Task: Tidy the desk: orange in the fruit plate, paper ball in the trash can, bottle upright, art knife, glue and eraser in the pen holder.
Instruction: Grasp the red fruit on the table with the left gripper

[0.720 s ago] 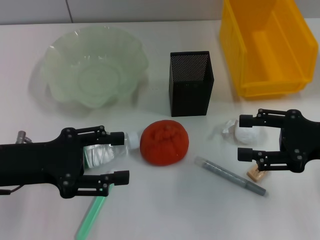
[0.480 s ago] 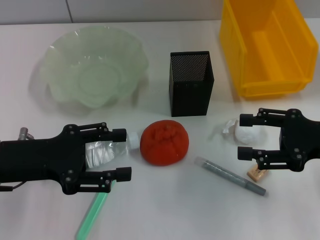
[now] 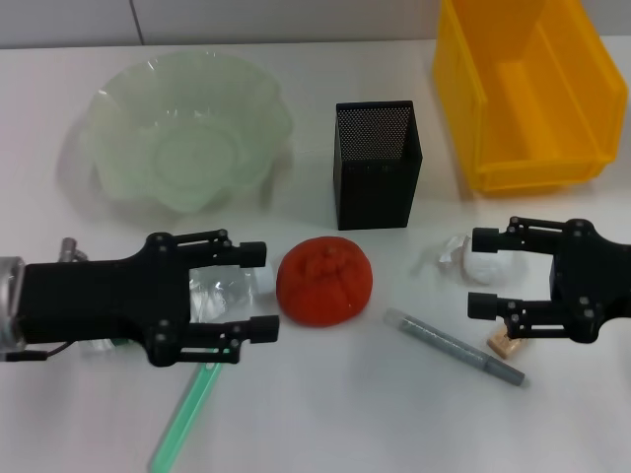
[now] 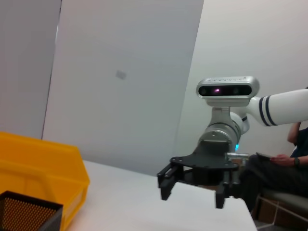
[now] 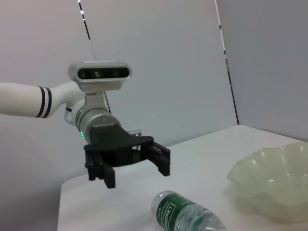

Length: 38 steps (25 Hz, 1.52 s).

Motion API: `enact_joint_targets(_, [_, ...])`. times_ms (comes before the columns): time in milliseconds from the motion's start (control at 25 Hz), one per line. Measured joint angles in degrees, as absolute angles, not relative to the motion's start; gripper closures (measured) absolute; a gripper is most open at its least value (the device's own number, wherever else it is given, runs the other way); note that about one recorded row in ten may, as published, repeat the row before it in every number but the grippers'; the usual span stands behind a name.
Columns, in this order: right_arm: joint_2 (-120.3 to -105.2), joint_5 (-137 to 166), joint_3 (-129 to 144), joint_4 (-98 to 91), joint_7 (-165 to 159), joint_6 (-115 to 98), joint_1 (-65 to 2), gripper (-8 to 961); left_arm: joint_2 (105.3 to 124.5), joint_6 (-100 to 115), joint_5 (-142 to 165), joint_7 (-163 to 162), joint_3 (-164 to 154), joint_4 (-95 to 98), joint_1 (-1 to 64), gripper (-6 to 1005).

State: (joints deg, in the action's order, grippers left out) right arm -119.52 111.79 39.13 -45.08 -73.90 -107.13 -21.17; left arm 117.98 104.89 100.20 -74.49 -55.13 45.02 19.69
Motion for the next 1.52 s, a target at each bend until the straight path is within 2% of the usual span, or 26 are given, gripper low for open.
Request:
enact_joint_targets(280, [-119.41,111.4,38.6,-43.3,-70.2,-107.1,-19.5,186,118.58,102.1,102.0,-74.5,-55.8,41.6,23.0,214])
enact_joint_targets(360, [-119.42,110.6,38.2,-43.2,-69.7,-107.1,-18.7,186,118.59,100.6,102.1,-74.4,-56.2,39.2,24.7,214])
enact_joint_targets(400, [-119.41,110.1,38.2,-43.2,-69.6,-107.1,-18.3,186,118.63,94.7,102.2,-74.1,-57.4,35.4,27.7,214])
enact_joint_targets(800, [-119.30,108.7,37.6,-42.2,-68.2,-107.2,-16.0,186,119.17,85.5,100.1,-71.3,-66.1,34.2,29.5,215])
enact_joint_targets(1520, [-119.17,108.6,35.8,-39.2,-65.4,-107.2,-16.5,186,119.18,76.0,95.4,-71.7,-73.4,34.1,31.0,225])
